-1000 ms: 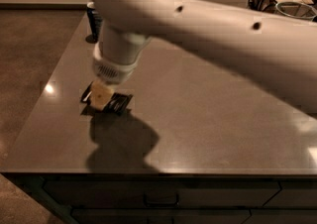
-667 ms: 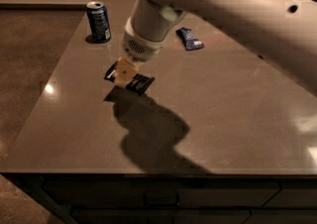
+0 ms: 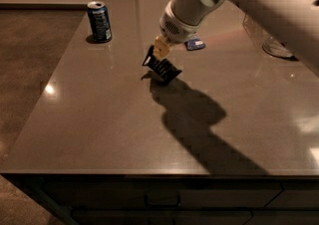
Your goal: Move rxbar chocolate near rxbar blueberry
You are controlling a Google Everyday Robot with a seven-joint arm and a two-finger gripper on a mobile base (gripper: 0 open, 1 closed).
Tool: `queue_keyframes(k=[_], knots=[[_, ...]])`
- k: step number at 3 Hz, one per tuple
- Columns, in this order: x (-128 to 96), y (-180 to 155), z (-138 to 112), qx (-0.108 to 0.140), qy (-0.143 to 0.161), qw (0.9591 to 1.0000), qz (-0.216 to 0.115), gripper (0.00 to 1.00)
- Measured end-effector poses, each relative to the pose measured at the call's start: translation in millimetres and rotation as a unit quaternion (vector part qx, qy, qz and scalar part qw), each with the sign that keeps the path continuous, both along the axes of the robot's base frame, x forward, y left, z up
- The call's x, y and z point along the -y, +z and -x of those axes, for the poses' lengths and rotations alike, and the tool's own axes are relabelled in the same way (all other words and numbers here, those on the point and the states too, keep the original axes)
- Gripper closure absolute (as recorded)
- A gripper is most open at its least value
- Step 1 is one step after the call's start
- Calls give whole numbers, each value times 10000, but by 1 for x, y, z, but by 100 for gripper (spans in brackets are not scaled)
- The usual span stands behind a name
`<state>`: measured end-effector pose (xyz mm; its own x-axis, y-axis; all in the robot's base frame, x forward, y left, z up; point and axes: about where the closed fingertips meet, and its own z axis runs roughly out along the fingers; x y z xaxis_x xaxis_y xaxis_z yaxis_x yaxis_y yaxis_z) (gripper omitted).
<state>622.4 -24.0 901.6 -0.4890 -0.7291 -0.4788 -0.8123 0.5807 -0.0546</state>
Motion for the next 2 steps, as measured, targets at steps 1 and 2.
queue_keyframes(k=[1,2], knots=[[30,2,-26,154,-457,9988,-126,100],[54,7,-47,264,-786,9964,-180,100]])
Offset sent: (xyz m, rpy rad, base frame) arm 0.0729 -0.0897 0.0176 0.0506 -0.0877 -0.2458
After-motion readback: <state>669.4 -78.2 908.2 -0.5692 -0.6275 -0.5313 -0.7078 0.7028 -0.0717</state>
